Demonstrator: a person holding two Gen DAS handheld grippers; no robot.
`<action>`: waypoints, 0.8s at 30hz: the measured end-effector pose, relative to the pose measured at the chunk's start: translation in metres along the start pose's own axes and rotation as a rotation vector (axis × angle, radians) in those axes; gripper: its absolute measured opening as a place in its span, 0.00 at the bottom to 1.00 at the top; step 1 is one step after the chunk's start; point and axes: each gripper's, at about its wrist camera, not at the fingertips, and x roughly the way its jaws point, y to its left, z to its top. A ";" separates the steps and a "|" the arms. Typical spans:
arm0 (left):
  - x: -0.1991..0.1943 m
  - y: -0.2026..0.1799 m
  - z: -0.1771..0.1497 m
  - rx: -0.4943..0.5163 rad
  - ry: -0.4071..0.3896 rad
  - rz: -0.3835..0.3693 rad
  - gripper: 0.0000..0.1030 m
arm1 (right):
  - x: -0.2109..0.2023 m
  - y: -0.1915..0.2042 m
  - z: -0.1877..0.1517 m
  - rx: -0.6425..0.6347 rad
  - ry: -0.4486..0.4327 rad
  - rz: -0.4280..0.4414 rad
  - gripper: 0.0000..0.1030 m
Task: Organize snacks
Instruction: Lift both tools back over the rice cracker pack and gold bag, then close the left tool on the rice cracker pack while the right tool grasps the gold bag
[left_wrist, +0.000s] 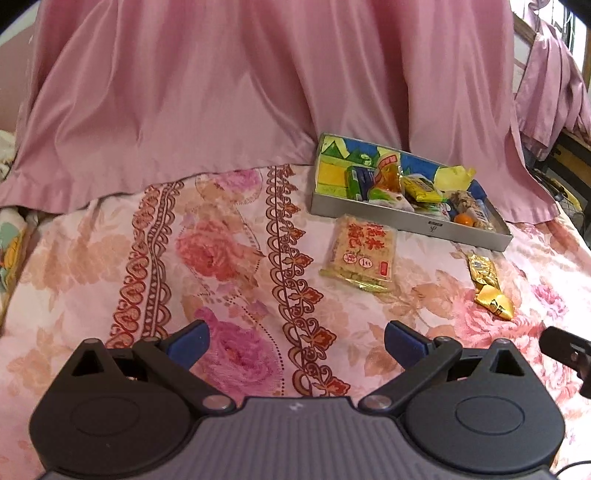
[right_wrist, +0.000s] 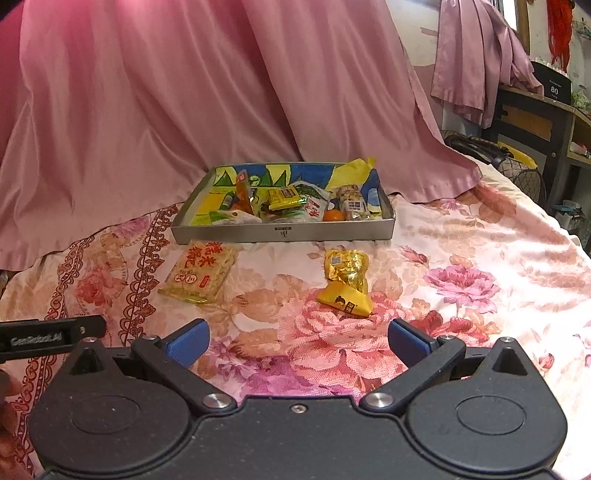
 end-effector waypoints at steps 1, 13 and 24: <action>0.003 0.000 0.001 0.002 0.001 0.001 1.00 | 0.000 -0.001 0.000 0.003 0.002 0.002 0.99; 0.036 -0.004 0.018 0.016 -0.031 -0.038 1.00 | 0.006 -0.006 0.015 0.013 -0.012 0.031 0.99; 0.082 -0.022 0.038 0.116 -0.080 -0.157 1.00 | 0.075 -0.028 0.046 0.088 0.120 0.152 0.99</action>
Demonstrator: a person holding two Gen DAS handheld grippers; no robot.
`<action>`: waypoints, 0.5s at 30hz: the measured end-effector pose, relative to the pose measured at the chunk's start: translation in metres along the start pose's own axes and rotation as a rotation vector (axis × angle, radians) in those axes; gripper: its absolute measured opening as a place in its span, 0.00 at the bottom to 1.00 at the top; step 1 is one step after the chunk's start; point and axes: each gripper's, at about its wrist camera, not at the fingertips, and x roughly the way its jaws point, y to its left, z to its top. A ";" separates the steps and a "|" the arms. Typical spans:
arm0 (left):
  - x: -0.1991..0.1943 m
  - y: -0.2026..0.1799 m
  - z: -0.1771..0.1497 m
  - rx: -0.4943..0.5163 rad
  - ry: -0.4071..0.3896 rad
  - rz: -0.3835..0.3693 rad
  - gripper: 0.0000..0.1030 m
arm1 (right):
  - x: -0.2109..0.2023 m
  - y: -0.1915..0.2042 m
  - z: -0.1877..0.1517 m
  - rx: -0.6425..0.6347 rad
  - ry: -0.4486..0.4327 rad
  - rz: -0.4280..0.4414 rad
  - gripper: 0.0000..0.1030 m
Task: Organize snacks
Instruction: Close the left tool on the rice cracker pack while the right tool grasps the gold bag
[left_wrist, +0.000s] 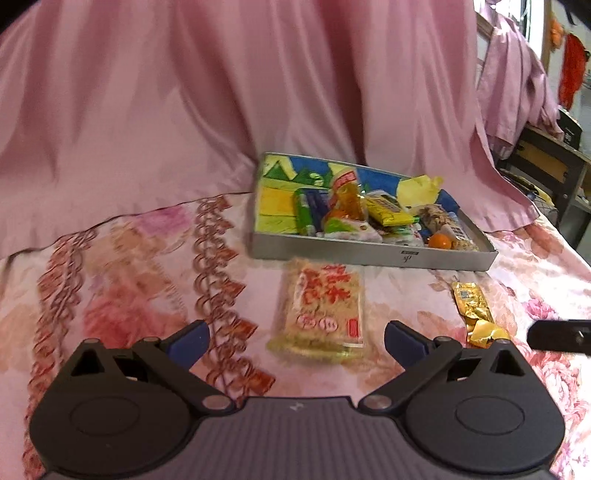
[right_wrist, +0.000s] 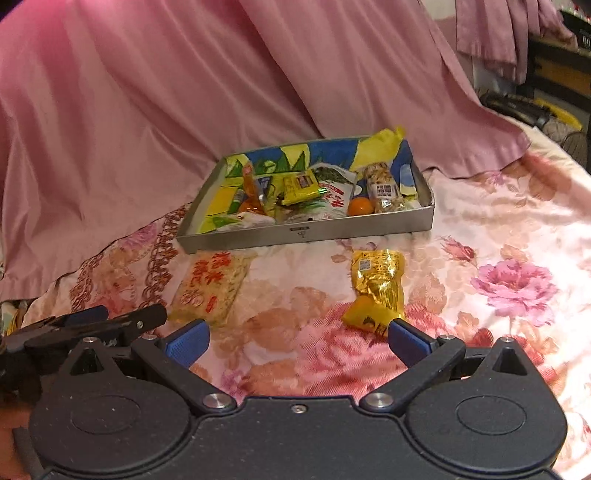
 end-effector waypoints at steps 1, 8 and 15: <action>0.005 0.000 0.001 0.007 0.001 -0.010 1.00 | 0.007 -0.004 0.005 0.013 0.009 -0.003 0.99; 0.036 0.001 0.009 0.047 0.027 -0.068 1.00 | 0.060 -0.040 0.032 0.099 0.072 -0.006 0.99; 0.062 0.004 0.012 0.038 0.065 -0.098 1.00 | 0.098 -0.053 0.037 0.121 0.121 -0.040 0.99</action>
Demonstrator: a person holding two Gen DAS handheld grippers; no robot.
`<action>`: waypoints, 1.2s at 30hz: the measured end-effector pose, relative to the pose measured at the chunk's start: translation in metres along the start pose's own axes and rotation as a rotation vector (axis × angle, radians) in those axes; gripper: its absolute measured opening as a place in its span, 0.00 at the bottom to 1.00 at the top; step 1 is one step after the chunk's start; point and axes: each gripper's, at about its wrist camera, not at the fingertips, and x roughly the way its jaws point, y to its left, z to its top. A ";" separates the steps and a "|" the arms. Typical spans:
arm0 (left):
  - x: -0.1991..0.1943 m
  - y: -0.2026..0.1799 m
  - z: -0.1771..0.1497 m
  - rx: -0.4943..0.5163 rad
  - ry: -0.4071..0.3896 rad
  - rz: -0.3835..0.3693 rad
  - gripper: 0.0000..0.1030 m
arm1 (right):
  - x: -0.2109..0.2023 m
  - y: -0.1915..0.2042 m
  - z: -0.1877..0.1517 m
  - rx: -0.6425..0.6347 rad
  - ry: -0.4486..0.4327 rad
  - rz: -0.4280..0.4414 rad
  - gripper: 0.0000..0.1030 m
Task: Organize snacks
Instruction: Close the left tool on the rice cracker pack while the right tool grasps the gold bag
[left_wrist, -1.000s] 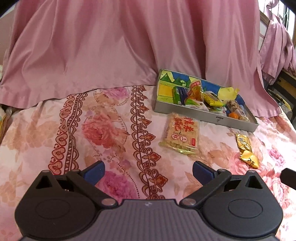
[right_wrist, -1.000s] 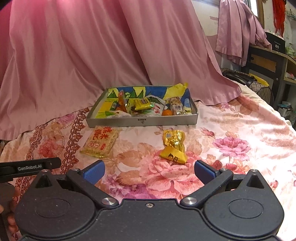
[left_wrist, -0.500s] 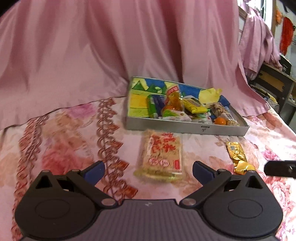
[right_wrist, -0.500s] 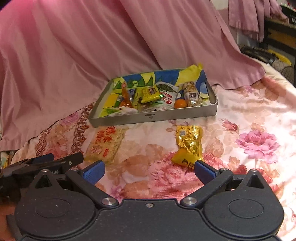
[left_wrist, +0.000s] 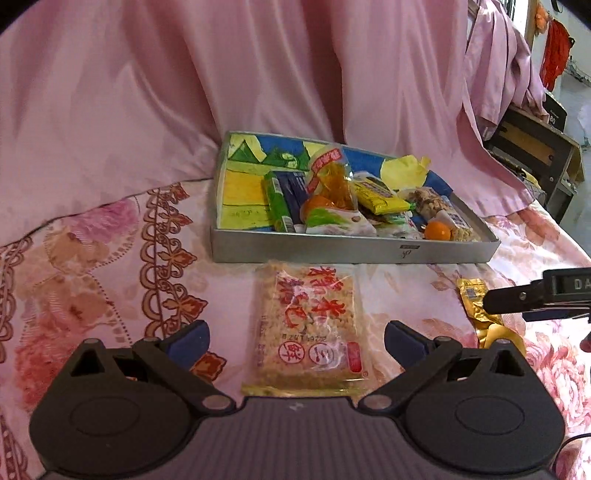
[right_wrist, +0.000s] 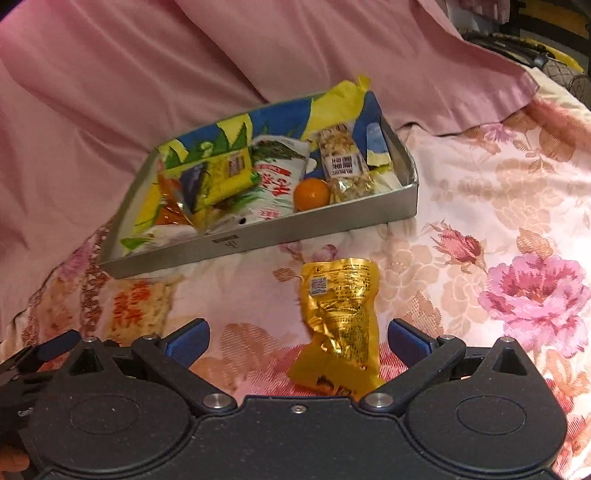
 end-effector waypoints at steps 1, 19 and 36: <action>0.003 0.000 0.000 0.006 0.006 -0.005 1.00 | 0.004 -0.001 0.001 0.001 0.001 -0.007 0.99; 0.024 -0.012 0.000 0.054 0.046 0.016 0.86 | 0.039 -0.009 0.003 0.073 0.032 0.027 0.95; 0.025 -0.020 -0.003 0.080 0.067 -0.026 0.81 | 0.034 0.024 -0.006 -0.016 0.054 0.082 0.70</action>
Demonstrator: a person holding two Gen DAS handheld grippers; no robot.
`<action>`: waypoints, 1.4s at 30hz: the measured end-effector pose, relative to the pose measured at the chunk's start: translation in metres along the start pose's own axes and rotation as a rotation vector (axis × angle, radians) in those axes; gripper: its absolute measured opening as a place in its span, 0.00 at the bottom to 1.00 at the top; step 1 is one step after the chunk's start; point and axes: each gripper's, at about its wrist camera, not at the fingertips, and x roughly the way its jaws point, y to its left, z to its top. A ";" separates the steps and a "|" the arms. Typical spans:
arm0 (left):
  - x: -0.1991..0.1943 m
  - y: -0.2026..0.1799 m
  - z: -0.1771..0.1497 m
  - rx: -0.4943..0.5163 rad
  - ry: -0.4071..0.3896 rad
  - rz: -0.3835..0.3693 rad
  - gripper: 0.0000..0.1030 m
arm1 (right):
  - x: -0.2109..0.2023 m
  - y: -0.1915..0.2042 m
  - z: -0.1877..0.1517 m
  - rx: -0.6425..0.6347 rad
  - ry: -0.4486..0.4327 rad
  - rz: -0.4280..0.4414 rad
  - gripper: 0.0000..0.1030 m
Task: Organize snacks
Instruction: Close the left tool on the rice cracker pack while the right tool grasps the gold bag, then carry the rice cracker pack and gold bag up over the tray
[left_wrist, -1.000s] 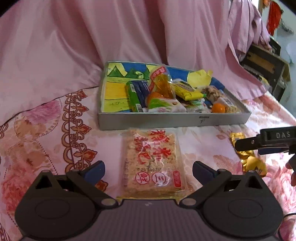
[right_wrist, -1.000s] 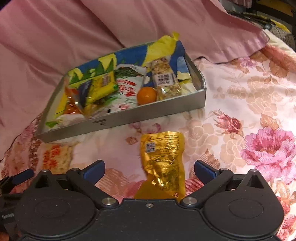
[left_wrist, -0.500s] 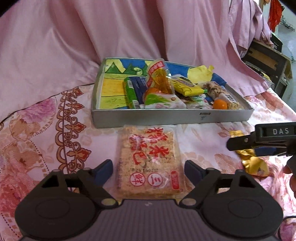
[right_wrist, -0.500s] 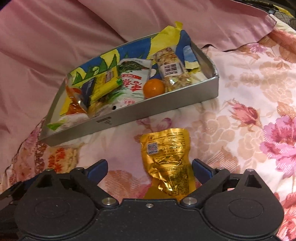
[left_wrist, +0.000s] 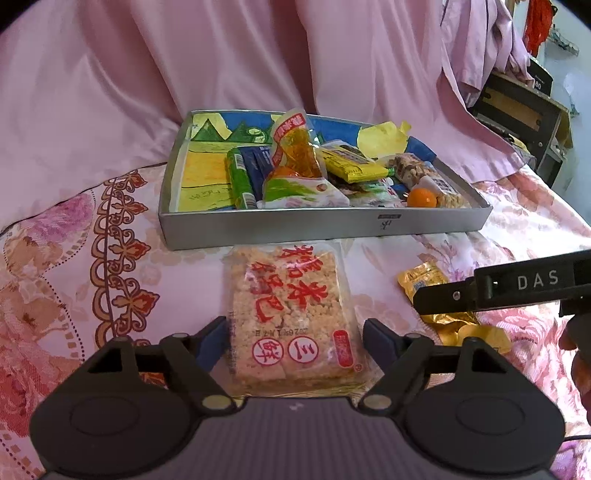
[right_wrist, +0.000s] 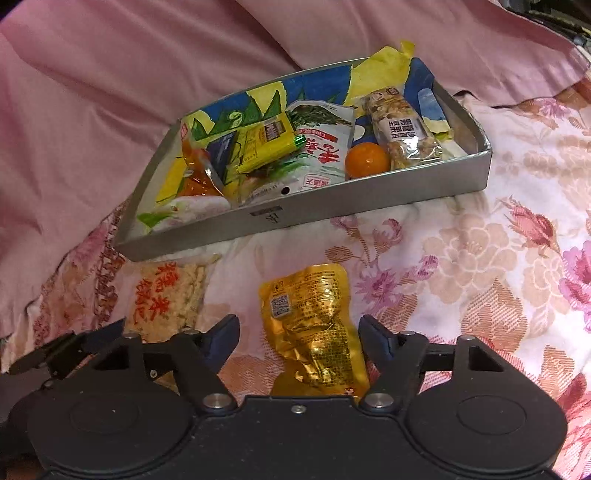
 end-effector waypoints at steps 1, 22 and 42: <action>0.001 0.000 0.000 0.002 0.001 0.000 0.81 | 0.000 0.001 0.000 -0.010 0.001 -0.009 0.69; 0.000 -0.007 -0.002 0.028 0.008 0.030 0.74 | 0.005 0.027 -0.012 -0.304 0.042 -0.147 0.51; -0.042 -0.014 -0.024 -0.154 0.092 0.003 0.74 | -0.035 0.038 -0.044 -0.370 0.016 -0.160 0.44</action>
